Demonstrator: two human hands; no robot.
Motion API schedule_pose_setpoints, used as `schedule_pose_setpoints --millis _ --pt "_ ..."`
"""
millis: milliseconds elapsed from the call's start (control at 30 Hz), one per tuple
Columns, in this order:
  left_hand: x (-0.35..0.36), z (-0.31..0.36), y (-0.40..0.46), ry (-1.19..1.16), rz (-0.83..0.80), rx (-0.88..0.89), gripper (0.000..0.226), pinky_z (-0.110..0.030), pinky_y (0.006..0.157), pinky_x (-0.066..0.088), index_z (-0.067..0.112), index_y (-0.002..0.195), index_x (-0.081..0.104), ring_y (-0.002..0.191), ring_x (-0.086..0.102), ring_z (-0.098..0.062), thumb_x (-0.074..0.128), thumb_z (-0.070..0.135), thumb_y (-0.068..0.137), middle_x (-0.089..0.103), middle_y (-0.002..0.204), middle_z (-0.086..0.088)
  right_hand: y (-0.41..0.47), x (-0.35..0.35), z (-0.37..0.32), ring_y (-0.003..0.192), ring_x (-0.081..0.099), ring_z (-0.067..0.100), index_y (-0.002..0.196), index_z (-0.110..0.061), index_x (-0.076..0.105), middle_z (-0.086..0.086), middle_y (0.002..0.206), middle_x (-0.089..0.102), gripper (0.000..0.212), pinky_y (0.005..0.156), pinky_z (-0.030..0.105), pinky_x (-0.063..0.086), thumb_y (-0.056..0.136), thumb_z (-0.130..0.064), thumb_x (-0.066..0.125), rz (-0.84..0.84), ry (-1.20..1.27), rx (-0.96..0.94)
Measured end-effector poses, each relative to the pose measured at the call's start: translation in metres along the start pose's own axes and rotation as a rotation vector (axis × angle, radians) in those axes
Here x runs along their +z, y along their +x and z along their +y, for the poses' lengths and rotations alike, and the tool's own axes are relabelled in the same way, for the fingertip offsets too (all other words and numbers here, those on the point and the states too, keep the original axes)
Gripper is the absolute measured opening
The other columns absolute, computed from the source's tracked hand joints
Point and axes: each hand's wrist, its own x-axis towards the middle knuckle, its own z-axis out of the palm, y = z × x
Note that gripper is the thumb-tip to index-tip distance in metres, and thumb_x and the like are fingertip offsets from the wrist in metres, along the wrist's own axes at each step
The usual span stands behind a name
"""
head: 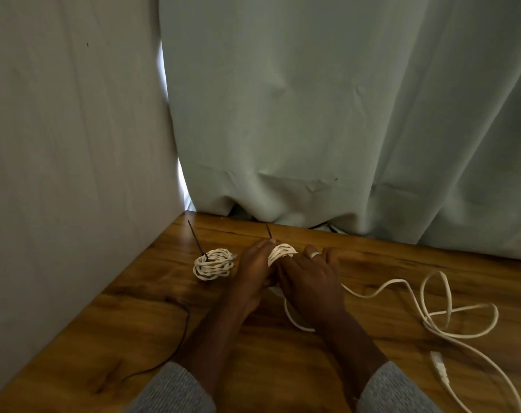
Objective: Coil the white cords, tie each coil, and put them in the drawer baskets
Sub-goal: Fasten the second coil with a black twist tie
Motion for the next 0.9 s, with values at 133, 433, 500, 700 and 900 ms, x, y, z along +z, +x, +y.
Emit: schedule_pose_setpoints --millis 133,433,500,700,900 --pt "-0.005 0.003 0.001 0.011 0.051 0.035 0.023 -0.013 0.037 0.035 0.012 0.100 0.068 0.043 0.053 -0.003 0.047 0.021 0.101 0.065 0.068 0.002 0.000 0.000 0.006 0.087 0.051 0.013 0.095 -0.023 0.067 -0.006 0.088 0.067 0.008 0.078 0.033 0.040 0.090 -0.019 0.070 0.029 0.333 0.061" --pt "-0.003 0.000 0.001 0.087 -0.029 0.055 0.025 -0.013 0.038 0.035 0.009 0.102 0.067 0.044 0.050 -0.001 0.047 0.023 0.102 0.060 0.064 0.004 0.001 -0.018 0.000 0.082 0.060 -0.007 0.112 -0.022 0.062 -0.022 0.089 0.060 0.037 0.069 0.004 0.041 0.085 0.000 0.075 0.069 0.678 0.297" --pt "-0.001 0.000 -0.001 0.073 -0.043 0.042 0.026 -0.013 0.038 0.033 0.006 0.105 0.066 0.040 0.048 0.000 0.046 0.023 0.103 0.059 0.061 0.004 0.002 -0.021 -0.002 0.082 0.061 -0.013 0.116 -0.023 0.057 -0.023 0.086 0.059 0.044 0.064 0.001 0.041 0.084 0.002 0.075 0.047 0.724 0.368" --pt "-0.002 0.001 -0.003 -0.015 -0.032 -0.010 0.025 -0.014 0.036 0.034 0.017 0.082 0.061 0.040 0.047 -0.004 0.048 0.024 0.102 0.055 0.052 0.006 -0.001 -0.014 0.000 0.091 0.061 0.002 0.119 -0.032 0.053 -0.002 0.105 0.066 0.042 0.074 0.006 0.044 0.090 -0.009 0.071 -0.012 0.599 0.279" --pt "-0.001 -0.003 -0.001 0.072 -0.046 0.040 0.020 -0.017 0.040 0.032 0.017 0.089 0.061 0.045 0.044 -0.006 0.047 0.024 0.101 0.055 0.058 0.007 0.000 -0.016 0.001 0.084 0.060 -0.004 0.109 -0.022 0.066 -0.012 0.095 0.065 0.030 0.073 0.006 0.045 0.085 -0.009 0.078 0.085 0.598 0.313"
